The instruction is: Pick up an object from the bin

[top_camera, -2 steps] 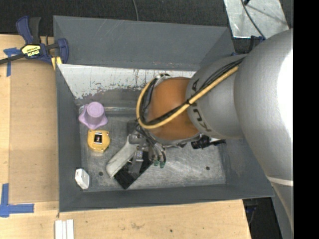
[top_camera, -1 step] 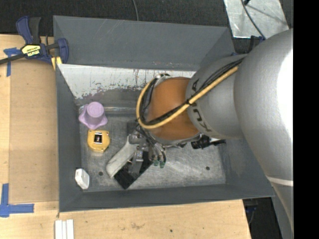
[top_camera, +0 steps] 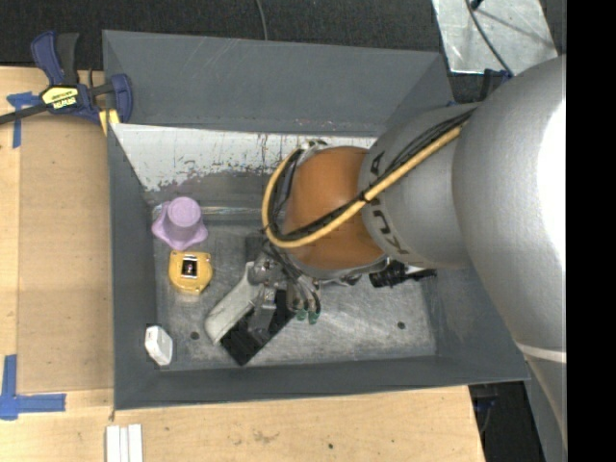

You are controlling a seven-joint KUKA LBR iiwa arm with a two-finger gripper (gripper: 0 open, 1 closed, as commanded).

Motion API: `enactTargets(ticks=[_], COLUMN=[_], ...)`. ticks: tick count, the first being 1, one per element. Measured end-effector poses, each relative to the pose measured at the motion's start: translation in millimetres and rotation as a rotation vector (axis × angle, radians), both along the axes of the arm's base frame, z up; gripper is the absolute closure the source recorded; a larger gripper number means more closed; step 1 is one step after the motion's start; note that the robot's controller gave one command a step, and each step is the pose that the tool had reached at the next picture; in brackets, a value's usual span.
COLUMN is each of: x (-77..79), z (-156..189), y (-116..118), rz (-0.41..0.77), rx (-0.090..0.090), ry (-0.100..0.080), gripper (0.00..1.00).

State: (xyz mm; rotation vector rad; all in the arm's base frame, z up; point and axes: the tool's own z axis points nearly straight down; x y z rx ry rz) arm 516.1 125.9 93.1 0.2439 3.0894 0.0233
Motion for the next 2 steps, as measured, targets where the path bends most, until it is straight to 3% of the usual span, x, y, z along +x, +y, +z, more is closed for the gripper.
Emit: enactTargets(ticks=[1, 2], x=[15.6, 16.7], z=[32.1, 75.3], y=[-0.1, 46.8], rz=[-0.072, -0.325], rx=[-0.009, -0.003], ry=[0.042, 0.043], gripper=[1.00, 0.00])
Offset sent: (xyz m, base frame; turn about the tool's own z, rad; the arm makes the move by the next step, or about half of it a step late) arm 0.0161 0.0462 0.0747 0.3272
